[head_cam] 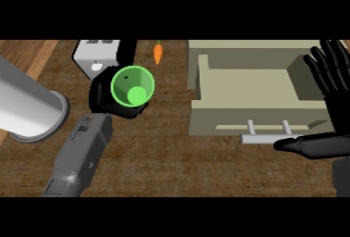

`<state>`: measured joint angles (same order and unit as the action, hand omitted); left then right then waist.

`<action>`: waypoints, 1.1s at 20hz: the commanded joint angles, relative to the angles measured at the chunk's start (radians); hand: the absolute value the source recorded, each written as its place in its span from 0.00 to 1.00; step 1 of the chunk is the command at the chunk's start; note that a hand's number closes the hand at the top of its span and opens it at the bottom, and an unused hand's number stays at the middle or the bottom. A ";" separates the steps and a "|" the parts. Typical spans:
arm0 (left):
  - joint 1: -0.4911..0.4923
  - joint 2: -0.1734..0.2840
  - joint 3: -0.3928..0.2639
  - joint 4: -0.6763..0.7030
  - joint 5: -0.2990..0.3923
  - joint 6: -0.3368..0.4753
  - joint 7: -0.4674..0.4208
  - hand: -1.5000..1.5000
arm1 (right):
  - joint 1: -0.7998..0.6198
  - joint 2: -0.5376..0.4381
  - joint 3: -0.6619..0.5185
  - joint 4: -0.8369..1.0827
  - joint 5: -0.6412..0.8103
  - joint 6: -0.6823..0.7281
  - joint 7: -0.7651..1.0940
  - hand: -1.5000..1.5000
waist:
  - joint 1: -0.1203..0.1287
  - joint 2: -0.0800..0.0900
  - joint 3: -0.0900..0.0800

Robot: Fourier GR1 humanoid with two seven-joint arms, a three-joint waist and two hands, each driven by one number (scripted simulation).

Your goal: Pick up the cup, place it into the drawer and close the drawer

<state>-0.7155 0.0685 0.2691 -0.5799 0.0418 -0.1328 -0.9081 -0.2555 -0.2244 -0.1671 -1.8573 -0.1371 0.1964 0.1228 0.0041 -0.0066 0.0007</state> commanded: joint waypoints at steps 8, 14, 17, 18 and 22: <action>-0.263 -0.068 -0.199 -0.284 0.078 0.216 0.450 1.00 | 0.047 0.005 -0.005 0.005 0.016 0.009 -0.051 0.00 | -0.009 -0.003 0.001; -0.443 -0.068 -0.302 -0.151 0.144 0.408 0.555 1.00 | 0.007 -0.002 -0.009 0.031 0.024 0.005 -0.054 0.00 | -0.036 0.009 0.000; -0.541 -0.068 -0.321 -0.014 0.154 0.441 0.602 1.00 | -0.008 -0.012 -0.011 0.061 0.000 0.037 -0.071 0.00 | -0.058 0.017 0.001; -0.551 -0.068 -0.333 0.007 0.172 0.449 0.601 1.00 | 0.003 0.001 -0.003 0.022 0.010 0.014 -0.045 0.00 | -0.054 0.014 0.000; -0.615 -0.068 -0.421 0.129 0.211 0.516 0.638 1.00 | -0.052 0.026 0.034 0.067 0.025 0.005 -0.051 0.00 | -0.081 0.024 0.001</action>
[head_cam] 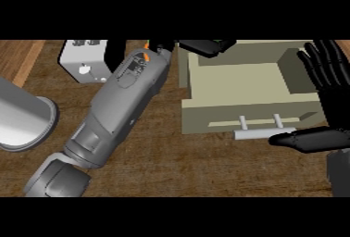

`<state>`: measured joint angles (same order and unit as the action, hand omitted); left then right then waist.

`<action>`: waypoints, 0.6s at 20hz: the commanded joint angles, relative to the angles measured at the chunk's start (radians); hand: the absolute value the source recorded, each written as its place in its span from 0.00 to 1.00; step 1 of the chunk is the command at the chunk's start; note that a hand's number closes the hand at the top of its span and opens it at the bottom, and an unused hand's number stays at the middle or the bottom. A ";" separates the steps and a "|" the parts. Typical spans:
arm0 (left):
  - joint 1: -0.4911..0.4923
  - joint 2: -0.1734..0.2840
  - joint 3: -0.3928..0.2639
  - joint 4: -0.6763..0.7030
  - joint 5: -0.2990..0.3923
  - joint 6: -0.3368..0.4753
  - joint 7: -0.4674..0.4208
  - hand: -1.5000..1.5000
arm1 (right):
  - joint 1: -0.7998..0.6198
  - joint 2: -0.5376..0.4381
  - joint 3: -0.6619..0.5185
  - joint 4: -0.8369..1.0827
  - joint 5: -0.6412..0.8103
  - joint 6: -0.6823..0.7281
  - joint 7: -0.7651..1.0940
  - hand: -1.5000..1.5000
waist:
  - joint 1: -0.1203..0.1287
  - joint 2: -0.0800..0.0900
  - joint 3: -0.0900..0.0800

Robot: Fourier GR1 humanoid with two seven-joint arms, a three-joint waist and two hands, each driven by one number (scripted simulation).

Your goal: Pick up the cup, place it into the drawer and close the drawer

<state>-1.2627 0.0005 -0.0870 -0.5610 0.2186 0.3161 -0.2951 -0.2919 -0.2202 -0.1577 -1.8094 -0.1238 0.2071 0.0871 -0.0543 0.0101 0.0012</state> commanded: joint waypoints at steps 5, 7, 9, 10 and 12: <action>-0.101 0.000 -0.127 0.219 0.071 0.029 0.067 1.00 | -0.018 -0.007 -0.003 0.011 -0.016 0.021 -0.019 0.00 | -0.063 0.017 0.001; -0.084 0.000 -0.181 0.239 0.082 -0.002 0.089 1.00 | -0.039 0.020 0.037 -0.012 -0.003 0.009 -0.011 0.00 | -0.081 0.020 0.001; -0.070 0.000 -0.215 0.260 0.080 -0.037 0.090 1.00 | -0.078 -0.002 0.019 0.053 -0.024 0.036 -0.021 0.00 | -0.098 0.034 0.002; -0.053 0.000 -0.232 0.274 0.074 -0.065 0.086 1.00 | -0.066 -0.009 0.015 0.008 -0.043 0.038 0.016 0.00 | -0.102 0.027 0.001; -0.068 0.000 -0.246 0.262 0.112 -0.045 0.105 1.00 | -0.101 0.005 0.033 0.033 -0.027 0.030 0.000 0.00 | -0.117 0.032 0.001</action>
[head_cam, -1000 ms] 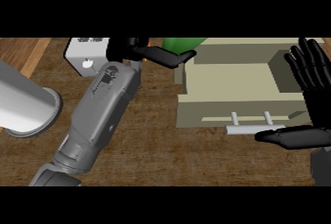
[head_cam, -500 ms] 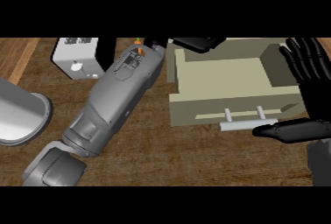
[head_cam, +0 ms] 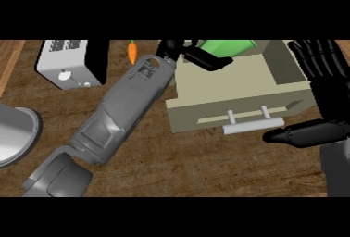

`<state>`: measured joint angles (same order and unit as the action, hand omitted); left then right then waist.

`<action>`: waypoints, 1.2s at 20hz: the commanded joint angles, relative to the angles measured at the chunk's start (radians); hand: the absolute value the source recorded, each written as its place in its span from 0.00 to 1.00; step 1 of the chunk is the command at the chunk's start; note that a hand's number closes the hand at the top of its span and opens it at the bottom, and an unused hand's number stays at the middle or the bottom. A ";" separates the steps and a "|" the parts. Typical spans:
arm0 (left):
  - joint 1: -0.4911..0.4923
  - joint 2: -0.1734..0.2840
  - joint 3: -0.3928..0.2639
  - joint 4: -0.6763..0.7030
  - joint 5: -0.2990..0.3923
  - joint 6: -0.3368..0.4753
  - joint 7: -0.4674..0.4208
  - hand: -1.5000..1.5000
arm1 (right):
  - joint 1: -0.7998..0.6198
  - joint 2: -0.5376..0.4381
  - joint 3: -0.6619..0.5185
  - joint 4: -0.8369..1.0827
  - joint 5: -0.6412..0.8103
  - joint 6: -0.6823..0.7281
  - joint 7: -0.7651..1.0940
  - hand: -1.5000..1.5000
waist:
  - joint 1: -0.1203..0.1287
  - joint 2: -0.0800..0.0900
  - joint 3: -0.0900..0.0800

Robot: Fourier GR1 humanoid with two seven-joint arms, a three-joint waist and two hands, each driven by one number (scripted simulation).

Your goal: Pick up the cup, place it into the drawer and close the drawer

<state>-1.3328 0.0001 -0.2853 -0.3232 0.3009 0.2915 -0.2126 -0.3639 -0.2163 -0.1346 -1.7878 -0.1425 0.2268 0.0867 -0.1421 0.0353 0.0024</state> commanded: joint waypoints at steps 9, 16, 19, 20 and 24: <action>0.057 0.000 -0.061 -0.042 0.152 -0.001 -0.063 0.00 | -0.064 0.030 0.089 0.032 -0.091 0.111 -0.001 0.00 | -0.070 0.021 -0.001; 0.068 0.000 -0.004 -0.109 0.281 -0.046 -0.219 0.00 | -0.007 0.004 0.211 0.022 -0.197 0.312 0.027 1.00 | -0.034 0.006 -0.003; 0.049 0.000 0.010 -0.100 0.319 0.010 -0.228 0.00 | -0.004 -0.090 0.276 -0.001 -0.154 0.400 0.102 1.00 | -0.024 -0.006 -0.003; 0.079 0.000 0.006 -0.097 0.328 -0.008 -0.253 0.00 | -0.025 -0.118 0.289 -0.001 -0.131 0.412 0.132 1.00 | -0.007 -0.006 -0.004; 0.075 0.000 -0.011 -0.076 0.344 0.023 -0.293 0.00 | 0.049 -0.166 0.328 -0.001 0.023 0.418 0.122 0.00 | 0.032 -0.013 -0.002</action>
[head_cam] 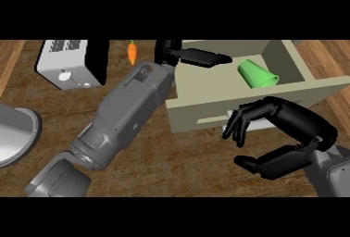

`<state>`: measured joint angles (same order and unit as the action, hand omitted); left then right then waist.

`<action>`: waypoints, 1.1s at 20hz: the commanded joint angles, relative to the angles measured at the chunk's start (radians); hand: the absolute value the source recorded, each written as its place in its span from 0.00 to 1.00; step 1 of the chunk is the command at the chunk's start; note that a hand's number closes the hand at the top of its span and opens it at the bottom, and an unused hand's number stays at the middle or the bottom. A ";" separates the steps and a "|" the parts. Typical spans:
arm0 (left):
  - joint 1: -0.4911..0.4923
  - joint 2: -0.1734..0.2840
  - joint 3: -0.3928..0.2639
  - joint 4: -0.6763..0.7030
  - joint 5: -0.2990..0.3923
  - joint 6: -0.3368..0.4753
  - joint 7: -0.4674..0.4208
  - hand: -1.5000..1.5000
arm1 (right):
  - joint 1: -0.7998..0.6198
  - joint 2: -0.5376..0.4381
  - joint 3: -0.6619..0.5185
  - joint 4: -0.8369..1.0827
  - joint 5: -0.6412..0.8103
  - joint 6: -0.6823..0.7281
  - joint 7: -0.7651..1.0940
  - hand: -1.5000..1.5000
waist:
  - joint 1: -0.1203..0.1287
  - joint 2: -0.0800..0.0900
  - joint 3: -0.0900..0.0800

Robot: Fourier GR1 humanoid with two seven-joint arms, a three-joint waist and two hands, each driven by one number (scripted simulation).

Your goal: Pick up the cup, place it into the drawer and close the drawer

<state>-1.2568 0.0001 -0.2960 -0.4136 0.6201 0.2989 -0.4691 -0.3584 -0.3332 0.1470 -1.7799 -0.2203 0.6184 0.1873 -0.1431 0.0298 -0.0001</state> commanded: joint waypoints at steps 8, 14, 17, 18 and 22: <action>0.062 0.000 0.036 -0.010 0.068 -0.020 -0.090 0.00 | 0.138 -0.027 0.157 0.101 0.530 -0.157 -0.136 0.00 | 0.126 -0.020 0.001; 0.121 0.031 0.053 -0.053 0.065 -0.087 -0.093 0.00 | 0.029 0.026 0.249 0.447 0.693 -0.235 -0.240 0.00 | 0.176 -0.023 0.001; 0.132 0.026 0.068 -0.075 0.068 -0.054 -0.080 0.00 | -0.073 0.045 0.235 0.671 0.747 -0.278 -0.330 1.00 | 0.181 -0.020 0.002; 0.172 0.068 0.052 -0.095 0.058 -0.088 -0.088 0.00 | -0.083 0.035 0.213 0.738 0.745 -0.292 -0.357 1.00 | 0.210 -0.019 0.002; 0.276 0.098 0.048 -0.180 0.077 -0.159 -0.070 0.00 | -0.204 0.050 0.132 0.944 0.744 -0.359 -0.434 1.00 | 0.244 -0.020 0.003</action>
<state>-1.0585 0.0688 -0.2437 -0.5355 0.6888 0.1878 -0.5504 -0.4722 -0.2984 0.3284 -1.0281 0.5060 0.3164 -0.1691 0.0687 0.0090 0.0019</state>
